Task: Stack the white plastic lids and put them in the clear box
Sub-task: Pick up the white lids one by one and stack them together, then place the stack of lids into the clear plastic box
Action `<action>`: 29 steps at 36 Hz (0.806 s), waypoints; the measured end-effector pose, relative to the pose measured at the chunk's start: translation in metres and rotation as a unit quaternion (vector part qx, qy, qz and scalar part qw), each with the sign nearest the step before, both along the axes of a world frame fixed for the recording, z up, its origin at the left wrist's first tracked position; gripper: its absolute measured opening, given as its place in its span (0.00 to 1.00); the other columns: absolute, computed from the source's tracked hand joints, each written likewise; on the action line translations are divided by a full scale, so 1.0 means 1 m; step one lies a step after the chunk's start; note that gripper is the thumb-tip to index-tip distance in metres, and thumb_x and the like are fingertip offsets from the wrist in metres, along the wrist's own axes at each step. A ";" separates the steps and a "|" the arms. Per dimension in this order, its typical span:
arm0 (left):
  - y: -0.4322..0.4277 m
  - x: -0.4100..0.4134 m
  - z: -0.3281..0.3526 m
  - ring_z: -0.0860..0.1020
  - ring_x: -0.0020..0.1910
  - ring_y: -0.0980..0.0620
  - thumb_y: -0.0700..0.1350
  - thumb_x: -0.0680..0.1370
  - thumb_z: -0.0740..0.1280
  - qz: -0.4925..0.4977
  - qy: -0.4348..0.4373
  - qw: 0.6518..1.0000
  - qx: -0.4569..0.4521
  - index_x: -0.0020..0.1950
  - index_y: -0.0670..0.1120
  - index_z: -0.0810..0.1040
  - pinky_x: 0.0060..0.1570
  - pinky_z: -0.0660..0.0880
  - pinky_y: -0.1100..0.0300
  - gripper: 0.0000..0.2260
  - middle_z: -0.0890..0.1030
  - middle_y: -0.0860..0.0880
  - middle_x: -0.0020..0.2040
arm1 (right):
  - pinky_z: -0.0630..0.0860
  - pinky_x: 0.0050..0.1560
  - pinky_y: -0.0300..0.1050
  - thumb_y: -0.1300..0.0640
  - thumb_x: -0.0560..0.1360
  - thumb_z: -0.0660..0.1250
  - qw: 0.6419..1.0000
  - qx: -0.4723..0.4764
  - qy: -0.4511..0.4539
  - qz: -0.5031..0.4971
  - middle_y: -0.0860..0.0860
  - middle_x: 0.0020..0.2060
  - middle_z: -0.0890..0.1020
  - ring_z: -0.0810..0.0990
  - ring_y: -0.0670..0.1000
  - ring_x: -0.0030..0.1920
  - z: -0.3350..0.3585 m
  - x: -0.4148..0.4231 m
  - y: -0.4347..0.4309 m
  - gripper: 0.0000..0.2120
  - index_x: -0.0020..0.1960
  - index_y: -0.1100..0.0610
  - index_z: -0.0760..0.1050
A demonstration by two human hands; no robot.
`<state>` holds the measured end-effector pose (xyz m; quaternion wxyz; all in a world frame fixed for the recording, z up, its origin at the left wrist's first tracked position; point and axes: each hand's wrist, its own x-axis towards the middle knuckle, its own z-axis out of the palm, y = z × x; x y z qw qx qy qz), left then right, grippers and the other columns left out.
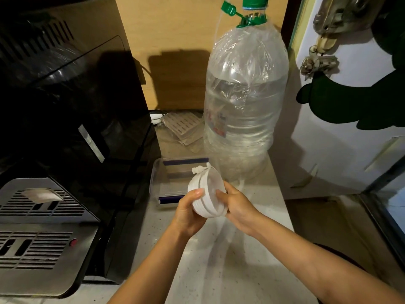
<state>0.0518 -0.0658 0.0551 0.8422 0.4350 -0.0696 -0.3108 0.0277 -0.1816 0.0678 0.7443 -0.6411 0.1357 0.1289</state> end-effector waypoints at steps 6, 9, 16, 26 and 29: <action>0.000 0.004 -0.002 0.78 0.44 0.49 0.59 0.44 0.78 0.008 -0.004 0.999 0.037 0.55 0.46 0.74 0.40 0.79 0.56 0.42 0.79 0.44 0.45 | 0.76 0.54 0.47 0.59 0.79 0.56 1.000 0.020 0.012 -0.020 0.52 0.58 0.77 0.75 0.55 0.60 -0.001 0.002 -0.001 0.17 0.67 0.51 0.67; 0.000 0.005 -0.003 0.81 0.42 0.50 0.60 0.46 0.78 0.011 -0.013 0.999 0.037 0.53 0.46 0.76 0.41 0.79 0.56 0.39 0.83 0.47 0.42 | 0.77 0.54 0.49 0.60 0.79 0.57 0.999 0.016 0.026 -0.034 0.54 0.60 0.77 0.75 0.55 0.60 -0.003 0.003 -0.002 0.17 0.67 0.54 0.68; 0.006 0.009 -0.004 0.80 0.50 0.51 0.65 0.54 0.75 -0.002 -0.065 0.991 0.118 0.56 0.50 0.77 0.48 0.78 0.60 0.35 0.83 0.49 0.49 | 0.76 0.55 0.50 0.62 0.79 0.57 0.996 -0.007 0.038 -0.076 0.55 0.55 0.78 0.77 0.56 0.57 -0.003 0.007 -0.007 0.13 0.63 0.58 0.71; 0.018 0.020 0.007 0.79 0.55 0.44 0.56 0.72 0.65 -0.004 -0.069 0.966 0.250 0.60 0.51 0.75 0.51 0.78 0.50 0.19 0.79 0.43 0.58 | 0.75 0.58 0.57 0.62 0.78 0.57 0.985 -0.111 0.011 -0.130 0.55 0.49 0.78 0.76 0.55 0.51 -0.011 0.019 -0.016 0.07 0.51 0.56 0.73; 0.018 0.023 0.011 0.80 0.52 0.43 0.60 0.68 0.68 0.024 -0.045 0.958 0.281 0.63 0.48 0.72 0.45 0.79 0.51 0.27 0.78 0.41 0.58 | 0.75 0.58 0.57 0.62 0.77 0.57 0.980 -0.130 0.011 -0.148 0.54 0.47 0.77 0.75 0.54 0.49 -0.014 0.022 -0.017 0.06 0.50 0.56 0.71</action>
